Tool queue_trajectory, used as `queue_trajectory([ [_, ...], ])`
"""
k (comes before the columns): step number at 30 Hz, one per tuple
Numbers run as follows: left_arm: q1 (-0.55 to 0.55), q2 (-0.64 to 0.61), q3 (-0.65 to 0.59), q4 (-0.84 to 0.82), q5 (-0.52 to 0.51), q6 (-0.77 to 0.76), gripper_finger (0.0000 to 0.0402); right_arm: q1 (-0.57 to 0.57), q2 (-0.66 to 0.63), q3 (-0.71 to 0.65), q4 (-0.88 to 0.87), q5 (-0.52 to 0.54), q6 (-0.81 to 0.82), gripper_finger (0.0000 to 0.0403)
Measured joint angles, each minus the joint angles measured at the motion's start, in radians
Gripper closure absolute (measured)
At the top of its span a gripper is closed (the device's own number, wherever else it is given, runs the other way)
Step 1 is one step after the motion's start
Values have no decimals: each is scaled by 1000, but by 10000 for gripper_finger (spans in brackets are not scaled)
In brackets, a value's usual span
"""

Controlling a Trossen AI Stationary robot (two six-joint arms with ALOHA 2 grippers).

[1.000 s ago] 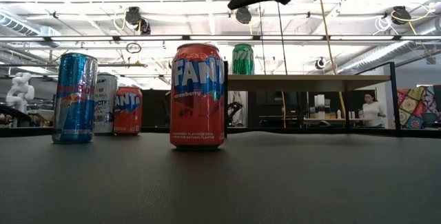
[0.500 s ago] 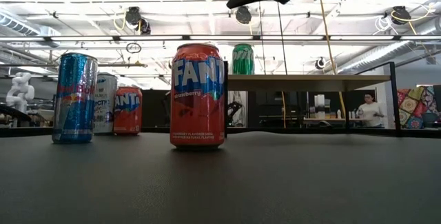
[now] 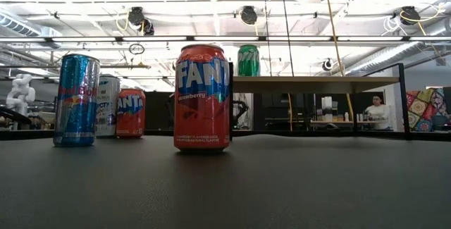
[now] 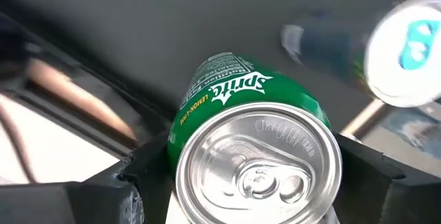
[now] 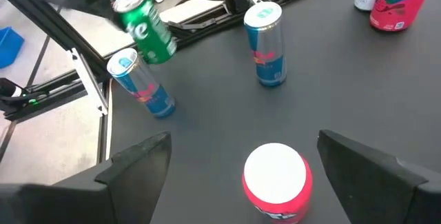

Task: Place canned beverage on shelf
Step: Put the green soda can on the shelf aligned with the other green soda can

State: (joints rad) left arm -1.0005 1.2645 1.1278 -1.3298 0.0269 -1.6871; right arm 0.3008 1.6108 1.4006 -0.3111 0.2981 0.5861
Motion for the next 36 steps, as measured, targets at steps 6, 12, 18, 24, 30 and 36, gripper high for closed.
queue_trajectory([
  [6, 43, -79, 1, -86, -75, 1, 115, 0, 0, 0, 26, -12, 5, 51],
  [12, 106, -132, 1, -42, -222, 74, 114, 6, 0, 0, 90, -15, -17, 51],
  [18, 175, -155, 1, 46, -324, 205, 114, 5, 0, 0, 102, -67, -28, 51],
  [24, 246, -155, 1, 118, -355, 322, 114, -8, -9, 0, 129, -122, -7, 51],
  [30, 322, -154, 1, 255, -377, 475, 114, -34, -86, 0, 128, -121, -36, 51],
  [36, 412, -154, 1, 406, -385, 654, 114, -78, -187, 2, 126, -166, -91, 51],
])
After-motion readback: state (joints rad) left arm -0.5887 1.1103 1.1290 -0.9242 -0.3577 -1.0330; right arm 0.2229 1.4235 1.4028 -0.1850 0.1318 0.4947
